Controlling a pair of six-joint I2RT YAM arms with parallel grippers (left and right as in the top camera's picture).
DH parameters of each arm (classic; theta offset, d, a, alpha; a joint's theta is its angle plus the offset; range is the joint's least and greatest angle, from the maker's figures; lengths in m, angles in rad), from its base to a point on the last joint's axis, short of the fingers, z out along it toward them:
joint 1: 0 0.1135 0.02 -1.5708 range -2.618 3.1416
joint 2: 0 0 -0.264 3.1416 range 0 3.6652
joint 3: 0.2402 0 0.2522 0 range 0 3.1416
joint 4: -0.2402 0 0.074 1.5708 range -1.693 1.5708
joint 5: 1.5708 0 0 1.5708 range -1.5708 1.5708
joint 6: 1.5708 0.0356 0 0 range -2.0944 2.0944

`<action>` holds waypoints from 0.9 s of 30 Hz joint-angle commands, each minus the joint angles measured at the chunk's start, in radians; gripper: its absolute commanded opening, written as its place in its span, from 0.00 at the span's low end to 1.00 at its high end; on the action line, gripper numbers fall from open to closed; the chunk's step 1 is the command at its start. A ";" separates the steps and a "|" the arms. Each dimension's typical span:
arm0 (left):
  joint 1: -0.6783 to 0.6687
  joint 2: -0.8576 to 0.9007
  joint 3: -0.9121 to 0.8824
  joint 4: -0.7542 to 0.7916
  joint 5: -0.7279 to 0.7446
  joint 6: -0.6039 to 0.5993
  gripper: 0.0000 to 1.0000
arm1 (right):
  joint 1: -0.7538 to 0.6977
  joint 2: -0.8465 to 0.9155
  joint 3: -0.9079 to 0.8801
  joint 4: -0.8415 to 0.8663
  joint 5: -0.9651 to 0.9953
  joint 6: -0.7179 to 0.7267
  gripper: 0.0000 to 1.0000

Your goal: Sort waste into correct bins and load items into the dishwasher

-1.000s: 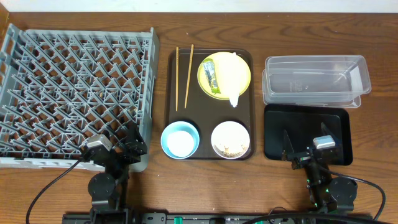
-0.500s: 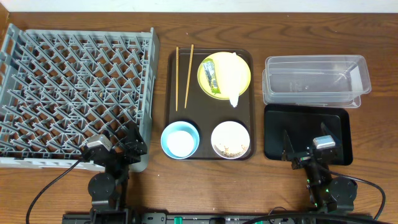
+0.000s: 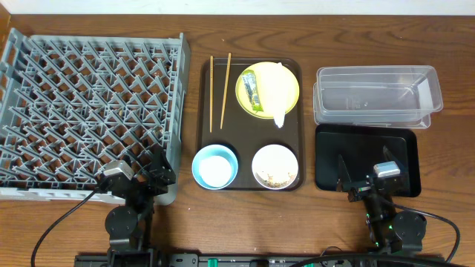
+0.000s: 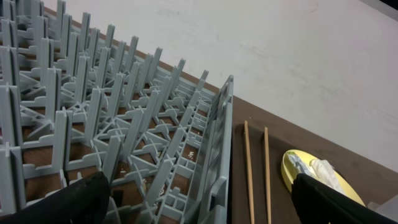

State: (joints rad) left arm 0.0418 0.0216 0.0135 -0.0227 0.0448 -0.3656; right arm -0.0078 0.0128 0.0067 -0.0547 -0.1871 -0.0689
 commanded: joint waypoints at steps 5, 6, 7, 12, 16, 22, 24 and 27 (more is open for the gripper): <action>-0.004 0.002 -0.010 -0.048 -0.031 0.013 0.96 | 0.008 0.002 -0.001 -0.003 -0.005 0.012 0.99; -0.004 0.002 -0.010 -0.048 -0.031 0.012 0.96 | 0.008 0.002 -0.001 -0.003 -0.005 0.012 0.99; -0.004 0.002 -0.010 -0.048 -0.031 0.012 0.96 | 0.008 0.002 -0.001 -0.003 -0.005 0.012 0.99; -0.004 0.002 -0.010 -0.044 -0.031 0.012 0.96 | 0.008 0.002 -0.001 -0.003 -0.005 0.012 0.99; -0.004 0.002 -0.010 0.057 -0.031 0.012 0.96 | 0.008 0.002 -0.001 0.013 -0.006 0.013 0.99; -0.004 0.002 -0.010 0.012 -0.031 0.013 0.96 | 0.008 0.002 -0.001 0.015 -0.109 0.016 0.99; -0.004 0.002 -0.010 0.019 -0.031 0.012 0.96 | 0.008 0.002 -0.001 0.032 -0.154 0.037 0.99; -0.004 0.002 -0.009 0.051 0.010 -0.040 0.96 | 0.008 0.002 0.000 0.056 -0.216 0.097 0.99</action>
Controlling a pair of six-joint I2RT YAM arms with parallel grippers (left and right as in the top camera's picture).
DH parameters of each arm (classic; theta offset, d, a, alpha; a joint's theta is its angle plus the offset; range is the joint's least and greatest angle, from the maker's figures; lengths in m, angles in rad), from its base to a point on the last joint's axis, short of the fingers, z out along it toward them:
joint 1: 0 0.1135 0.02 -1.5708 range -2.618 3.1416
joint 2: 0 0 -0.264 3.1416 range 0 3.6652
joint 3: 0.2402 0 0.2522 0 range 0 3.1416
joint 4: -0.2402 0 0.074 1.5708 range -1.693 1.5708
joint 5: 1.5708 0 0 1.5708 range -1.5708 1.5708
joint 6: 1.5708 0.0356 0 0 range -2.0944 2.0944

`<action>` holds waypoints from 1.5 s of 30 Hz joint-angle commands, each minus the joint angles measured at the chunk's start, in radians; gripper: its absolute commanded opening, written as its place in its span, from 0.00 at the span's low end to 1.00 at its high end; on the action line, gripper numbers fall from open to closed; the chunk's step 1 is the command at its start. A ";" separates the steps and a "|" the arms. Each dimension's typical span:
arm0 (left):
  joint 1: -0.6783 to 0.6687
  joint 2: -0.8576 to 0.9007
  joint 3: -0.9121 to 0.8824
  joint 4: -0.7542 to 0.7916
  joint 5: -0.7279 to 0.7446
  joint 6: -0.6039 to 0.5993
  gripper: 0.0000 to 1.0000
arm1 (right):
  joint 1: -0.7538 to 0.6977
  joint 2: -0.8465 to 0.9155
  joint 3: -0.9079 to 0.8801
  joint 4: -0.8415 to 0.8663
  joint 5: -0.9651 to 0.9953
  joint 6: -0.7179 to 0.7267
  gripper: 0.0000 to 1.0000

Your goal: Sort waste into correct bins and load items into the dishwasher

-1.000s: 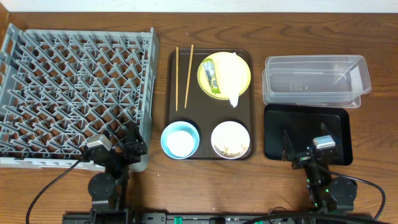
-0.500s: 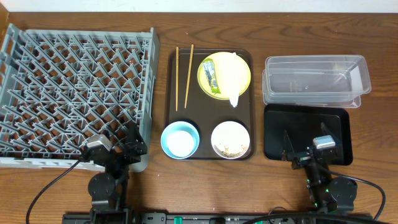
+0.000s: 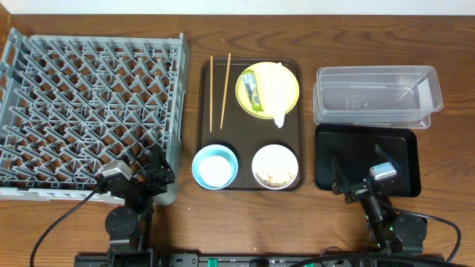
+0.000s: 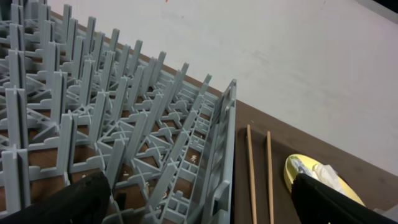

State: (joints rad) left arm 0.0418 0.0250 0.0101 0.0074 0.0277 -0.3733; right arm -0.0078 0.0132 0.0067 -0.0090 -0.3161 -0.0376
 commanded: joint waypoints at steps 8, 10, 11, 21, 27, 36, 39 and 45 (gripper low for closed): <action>-0.004 0.048 0.151 0.055 0.080 -0.031 0.96 | 0.008 0.082 0.173 -0.059 -0.187 0.161 0.99; -0.004 0.106 0.224 0.016 0.080 -0.028 0.96 | 0.008 0.152 0.249 -0.092 -0.187 0.161 0.99; -0.004 0.146 0.272 -0.021 0.080 -0.028 0.96 | 0.008 0.199 0.296 -0.113 -0.192 0.161 0.99; -0.004 0.676 0.835 -0.472 0.149 0.061 0.96 | 0.009 0.825 0.914 -0.542 -0.250 0.125 0.99; -0.004 0.912 1.066 -0.676 0.149 0.107 0.96 | 0.009 1.069 1.180 -0.624 -0.294 0.144 0.99; -0.004 0.985 1.090 -0.771 0.198 0.107 0.96 | 0.008 1.172 1.203 -0.408 -0.474 0.162 0.99; -0.004 0.985 1.090 -0.784 0.197 0.108 0.96 | 0.010 1.188 1.203 -0.388 -0.450 0.243 0.99; -0.004 0.985 1.090 -0.750 0.198 0.107 0.98 | 0.123 1.266 1.216 -0.554 -0.245 0.257 0.99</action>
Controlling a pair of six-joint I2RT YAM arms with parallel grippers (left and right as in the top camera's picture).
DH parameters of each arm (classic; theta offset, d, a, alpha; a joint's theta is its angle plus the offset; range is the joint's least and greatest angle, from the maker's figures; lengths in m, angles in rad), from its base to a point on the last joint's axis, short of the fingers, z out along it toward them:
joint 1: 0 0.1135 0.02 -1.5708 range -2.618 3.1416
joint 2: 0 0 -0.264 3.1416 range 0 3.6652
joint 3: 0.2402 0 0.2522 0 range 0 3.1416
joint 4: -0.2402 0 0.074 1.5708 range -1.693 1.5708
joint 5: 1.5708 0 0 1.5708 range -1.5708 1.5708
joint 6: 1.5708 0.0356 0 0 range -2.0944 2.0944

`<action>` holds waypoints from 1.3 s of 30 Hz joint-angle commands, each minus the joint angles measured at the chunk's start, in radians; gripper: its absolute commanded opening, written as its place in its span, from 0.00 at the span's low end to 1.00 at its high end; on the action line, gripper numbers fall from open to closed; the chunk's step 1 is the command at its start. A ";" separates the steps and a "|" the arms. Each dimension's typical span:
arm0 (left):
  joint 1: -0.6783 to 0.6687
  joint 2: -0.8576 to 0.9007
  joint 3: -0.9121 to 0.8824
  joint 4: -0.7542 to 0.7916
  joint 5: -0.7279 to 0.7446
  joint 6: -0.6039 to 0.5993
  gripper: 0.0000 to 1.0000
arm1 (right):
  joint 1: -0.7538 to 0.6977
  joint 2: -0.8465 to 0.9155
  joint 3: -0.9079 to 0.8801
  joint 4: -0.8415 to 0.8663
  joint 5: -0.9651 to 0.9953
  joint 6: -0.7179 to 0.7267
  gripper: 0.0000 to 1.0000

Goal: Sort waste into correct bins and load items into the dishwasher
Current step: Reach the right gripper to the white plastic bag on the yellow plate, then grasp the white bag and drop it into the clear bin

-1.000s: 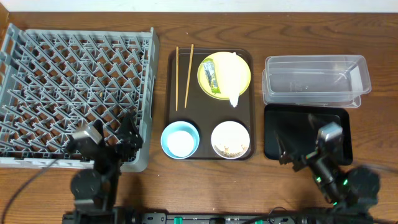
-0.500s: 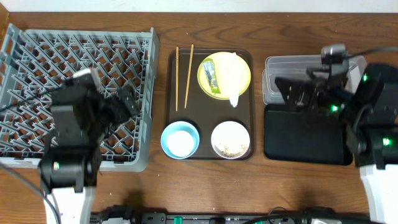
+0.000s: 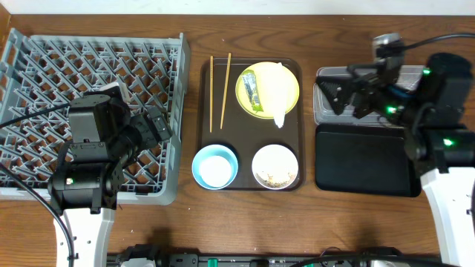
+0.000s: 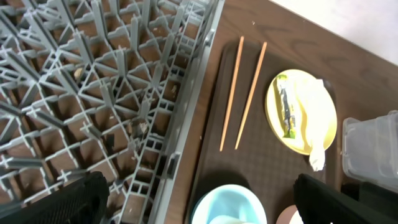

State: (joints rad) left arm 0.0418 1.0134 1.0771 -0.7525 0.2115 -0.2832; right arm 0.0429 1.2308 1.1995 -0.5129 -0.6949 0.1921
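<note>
A brown tray (image 3: 250, 148) (image 4: 249, 162) holds two chopsticks (image 3: 219, 90) (image 4: 242, 93), a yellow plate (image 3: 267, 89) (image 4: 300, 112) with a green wrapper (image 4: 285, 112) and a white tissue (image 3: 276, 93), a blue bowl (image 3: 215, 167) (image 4: 229, 208) and a white bowl (image 3: 275, 166) with crumbs. The grey dish rack (image 3: 89, 81) (image 4: 93, 93) lies to the left. My left gripper (image 3: 157, 127) (image 4: 199, 205) hangs open and empty over the rack's right front edge, near the blue bowl. My right gripper (image 3: 349, 90) hovers open over the left end of the clear container (image 3: 401, 93).
A black tray (image 3: 364, 159) lies in front of the clear container at the right. The rack's wall (image 4: 186, 130) runs close beside the brown tray. Bare wooden table (image 3: 185, 222) shows along the front.
Both arms have risen from low at the table's front edge. The left gripper now looks down on the rack edge and tray. The right gripper is now far back over the clear container.
Both arms first sat low at the front edge with grippers open, the left by the rack's corner, the right by the black tray. Then they had barely shifted. Now both are raised and further back, still open and empty.
</note>
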 commanded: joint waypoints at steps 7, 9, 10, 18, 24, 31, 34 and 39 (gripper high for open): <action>-0.004 -0.003 0.023 0.016 0.013 0.017 0.98 | 0.328 0.334 0.341 -0.401 0.552 -0.025 0.99; -0.004 -0.003 0.023 0.016 0.013 0.017 0.98 | 0.367 0.438 0.471 -0.474 0.599 -0.025 0.99; -0.004 -0.003 0.023 0.016 0.013 0.017 0.98 | 0.374 0.496 0.539 -0.504 0.601 -0.024 0.99; -0.004 -0.003 0.023 -0.008 0.013 0.017 0.98 | 0.372 0.774 0.657 -0.412 0.600 0.040 0.83; -0.004 -0.002 0.023 -0.010 0.013 0.017 0.98 | 0.370 0.922 0.657 -0.315 0.702 0.041 0.67; -0.004 -0.002 0.023 -0.010 0.013 0.017 0.98 | 0.370 1.075 0.657 -0.286 0.816 0.100 0.56; -0.004 -0.002 0.023 -0.010 0.013 0.017 0.98 | 0.373 1.109 0.657 -0.283 0.756 0.100 0.33; -0.004 -0.002 0.023 -0.010 0.013 0.017 0.98 | 0.370 1.070 0.658 -0.286 0.716 0.148 0.01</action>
State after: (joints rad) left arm 0.0418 1.0134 1.0782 -0.7593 0.2119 -0.2832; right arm 0.4221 2.3264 1.8488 -0.7952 0.0608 0.3008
